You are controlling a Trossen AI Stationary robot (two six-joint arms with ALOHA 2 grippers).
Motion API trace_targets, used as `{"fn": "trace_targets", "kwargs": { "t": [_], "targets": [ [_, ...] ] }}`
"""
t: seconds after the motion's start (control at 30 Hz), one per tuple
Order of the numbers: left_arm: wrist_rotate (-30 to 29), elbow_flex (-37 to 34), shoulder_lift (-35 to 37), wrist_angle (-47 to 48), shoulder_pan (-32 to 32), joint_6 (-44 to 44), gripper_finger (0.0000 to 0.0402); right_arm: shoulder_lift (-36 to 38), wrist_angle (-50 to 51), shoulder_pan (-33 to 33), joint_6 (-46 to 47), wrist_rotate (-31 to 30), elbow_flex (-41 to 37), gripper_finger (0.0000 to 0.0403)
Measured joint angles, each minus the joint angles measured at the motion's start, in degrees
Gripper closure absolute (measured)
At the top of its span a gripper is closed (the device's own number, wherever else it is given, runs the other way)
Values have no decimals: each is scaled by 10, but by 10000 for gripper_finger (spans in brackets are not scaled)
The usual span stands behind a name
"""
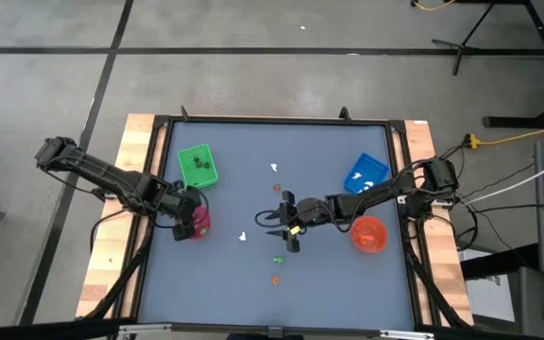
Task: Sort Halloween decoration
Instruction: Put the small green skeleton toy into the transparent red bowl, then put the small white ghost toy into the blue basket
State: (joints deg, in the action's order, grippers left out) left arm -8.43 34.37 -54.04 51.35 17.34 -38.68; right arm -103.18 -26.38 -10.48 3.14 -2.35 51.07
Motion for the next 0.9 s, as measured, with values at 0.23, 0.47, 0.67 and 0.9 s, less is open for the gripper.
{"fn": "trace_targets", "kwargs": {
  "t": [0.23,0.47,0.67,0.9],
  "targets": [
    [0,0,0,-10,0,0,214,0,0,0,0,0,0,189],
    [-1,0,0,-99,0,0,213,0,0,0,0,0,0,189],
    [-51,0,0,-235,0,2,213,0,0,0,0,0,0,189],
    [-71,0,-35,-386,8,17,213,0,-1,0,0,0,0,189]
  ]
}}
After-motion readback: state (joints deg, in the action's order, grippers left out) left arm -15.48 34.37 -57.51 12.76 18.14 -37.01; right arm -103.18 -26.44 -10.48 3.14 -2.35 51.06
